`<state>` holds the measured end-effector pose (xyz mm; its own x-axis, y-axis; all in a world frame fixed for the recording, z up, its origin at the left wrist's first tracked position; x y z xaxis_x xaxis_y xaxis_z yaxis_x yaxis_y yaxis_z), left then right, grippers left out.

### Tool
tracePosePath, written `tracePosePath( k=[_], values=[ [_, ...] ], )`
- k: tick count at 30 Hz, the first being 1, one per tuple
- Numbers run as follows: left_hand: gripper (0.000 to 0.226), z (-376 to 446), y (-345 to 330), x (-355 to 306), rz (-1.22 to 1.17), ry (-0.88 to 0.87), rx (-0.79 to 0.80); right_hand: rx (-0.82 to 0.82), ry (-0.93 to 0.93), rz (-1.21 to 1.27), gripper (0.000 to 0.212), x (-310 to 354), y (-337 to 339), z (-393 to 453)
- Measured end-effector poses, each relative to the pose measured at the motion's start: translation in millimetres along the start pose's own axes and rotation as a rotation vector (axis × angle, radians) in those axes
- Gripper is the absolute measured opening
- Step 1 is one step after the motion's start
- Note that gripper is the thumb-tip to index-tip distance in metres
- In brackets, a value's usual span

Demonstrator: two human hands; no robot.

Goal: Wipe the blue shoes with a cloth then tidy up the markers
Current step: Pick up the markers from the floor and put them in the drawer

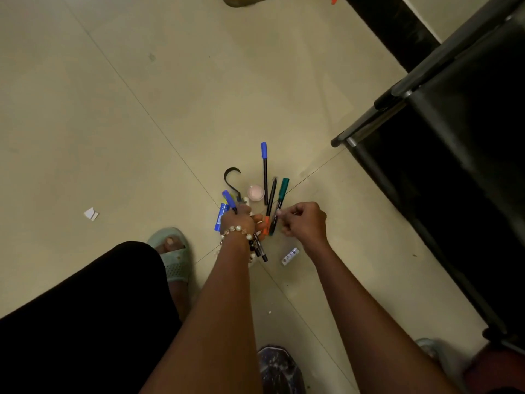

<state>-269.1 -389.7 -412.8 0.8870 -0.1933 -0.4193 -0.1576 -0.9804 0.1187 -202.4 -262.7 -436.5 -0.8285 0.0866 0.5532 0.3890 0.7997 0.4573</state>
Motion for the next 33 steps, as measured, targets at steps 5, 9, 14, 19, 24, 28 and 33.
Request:
tracePosePath(
  k=[5, 9, 14, 19, 24, 28, 33],
  values=[
    [0.047, 48, 16, 19, 0.113, -0.212, -0.151, -0.088, -0.011, -0.298, 0.028, -1, -27, 25],
    [0.042, 9, 5, -11, 0.121, -0.235, -0.097, -0.125, -0.070, -0.113, 0.018, 2, -14, 10],
    [0.041, -3, -14, -11, 0.245, -0.226, 0.051, 0.355, 0.057, 0.136, 0.008, 22, 0, -45],
    [0.033, 3, -7, -2, 0.305, -0.258, 0.004, 0.292, -0.028, 0.287, 0.015, 15, 7, -36],
    [0.039, 13, 9, -2, 0.150, -0.235, -0.163, -0.002, 0.006, -0.217, 0.027, 11, -30, 5],
    [0.030, 21, 20, -2, 0.145, -0.189, -0.281, -0.075, 0.036, -0.400, 0.029, 19, -39, 9],
    [0.031, 27, 12, 0, 0.126, -0.174, -0.174, -0.155, 0.007, -0.208, 0.020, 16, -20, -2]
  ],
)
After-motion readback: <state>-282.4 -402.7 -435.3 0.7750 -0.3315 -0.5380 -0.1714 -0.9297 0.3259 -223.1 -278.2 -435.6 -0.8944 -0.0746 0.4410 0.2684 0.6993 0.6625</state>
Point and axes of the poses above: each hand's wrist, its own z-axis towards the middle knuckle, its own y-axis out of the back of the hand, x = y × z, the point moved 4 cm from there along z, towards the middle knuckle, and after that the axes turned 1 degree about -y, right-handed, at the moved point
